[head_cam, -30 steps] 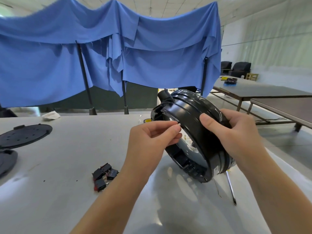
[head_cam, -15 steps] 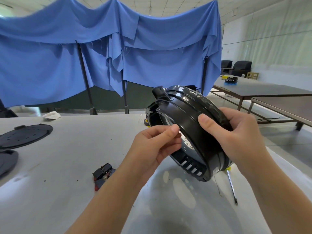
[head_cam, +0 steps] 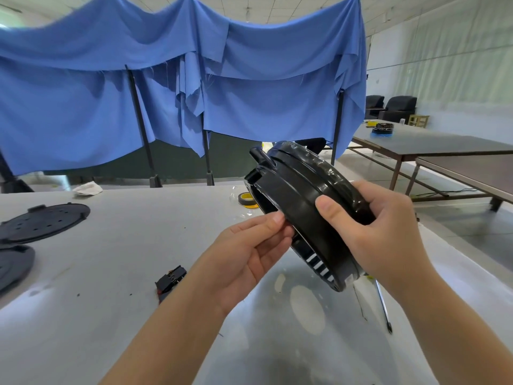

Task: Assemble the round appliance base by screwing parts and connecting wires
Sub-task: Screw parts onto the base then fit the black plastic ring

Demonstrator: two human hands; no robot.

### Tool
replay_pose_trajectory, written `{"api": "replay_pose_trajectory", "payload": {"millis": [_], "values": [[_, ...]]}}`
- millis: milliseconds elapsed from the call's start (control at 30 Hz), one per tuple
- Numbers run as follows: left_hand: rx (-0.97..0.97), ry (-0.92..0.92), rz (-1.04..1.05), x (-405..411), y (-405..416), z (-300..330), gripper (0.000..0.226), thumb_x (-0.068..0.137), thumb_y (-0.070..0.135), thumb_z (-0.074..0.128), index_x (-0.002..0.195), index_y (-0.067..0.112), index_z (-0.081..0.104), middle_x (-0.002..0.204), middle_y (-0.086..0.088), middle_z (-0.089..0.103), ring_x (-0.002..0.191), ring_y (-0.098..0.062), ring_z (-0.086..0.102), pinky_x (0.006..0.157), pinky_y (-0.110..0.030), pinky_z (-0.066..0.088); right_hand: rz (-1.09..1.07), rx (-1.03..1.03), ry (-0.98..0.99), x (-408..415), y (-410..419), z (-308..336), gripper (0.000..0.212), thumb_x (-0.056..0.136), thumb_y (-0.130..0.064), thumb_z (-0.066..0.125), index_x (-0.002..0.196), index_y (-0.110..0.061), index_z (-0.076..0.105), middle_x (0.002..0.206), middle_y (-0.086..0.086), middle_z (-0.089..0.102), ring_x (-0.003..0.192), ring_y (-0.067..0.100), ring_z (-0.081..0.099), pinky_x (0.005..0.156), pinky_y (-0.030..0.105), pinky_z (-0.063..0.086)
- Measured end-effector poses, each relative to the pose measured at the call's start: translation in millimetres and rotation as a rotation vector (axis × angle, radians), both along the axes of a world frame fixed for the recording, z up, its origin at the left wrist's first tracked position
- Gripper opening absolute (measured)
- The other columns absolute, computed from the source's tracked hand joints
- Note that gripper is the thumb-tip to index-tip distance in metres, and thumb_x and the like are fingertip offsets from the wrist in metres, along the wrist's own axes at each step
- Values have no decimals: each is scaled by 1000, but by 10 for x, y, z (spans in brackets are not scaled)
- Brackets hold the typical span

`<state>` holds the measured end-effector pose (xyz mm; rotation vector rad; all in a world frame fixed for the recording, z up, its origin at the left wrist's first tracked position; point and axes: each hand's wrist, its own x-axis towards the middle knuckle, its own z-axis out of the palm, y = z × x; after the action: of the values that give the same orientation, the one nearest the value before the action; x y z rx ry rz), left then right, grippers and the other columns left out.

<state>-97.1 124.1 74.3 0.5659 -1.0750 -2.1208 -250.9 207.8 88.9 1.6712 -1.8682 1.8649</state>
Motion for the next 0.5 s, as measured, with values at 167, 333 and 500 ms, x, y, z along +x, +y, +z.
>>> {"api": "replay_pose_trajectory", "payload": {"millis": [167,333,500], "values": [[78,-34,19,126,7,-89,16,67,9,70,80,5,79,81,-9,73,68,-12,71,58,-20,57,-34,51,82,80,-20,-102,23,79,-46,64,75,-23,66,63,-10,63,62,8,60,57,32,52],[191,-74,-10,268,-4,-186,14,68,3,67,77,0,78,79,-11,72,67,-15,72,56,-21,57,-71,93,231,215,-28,-208,19,80,-44,64,77,-25,63,63,-12,61,64,8,58,56,34,49],[290,-63,-36,342,18,-305,14,68,2,67,77,-2,77,78,-11,72,65,-15,71,58,-24,59,-73,105,315,301,-27,-295,20,81,-41,67,78,-22,64,65,-10,61,64,12,57,56,31,47]]}}
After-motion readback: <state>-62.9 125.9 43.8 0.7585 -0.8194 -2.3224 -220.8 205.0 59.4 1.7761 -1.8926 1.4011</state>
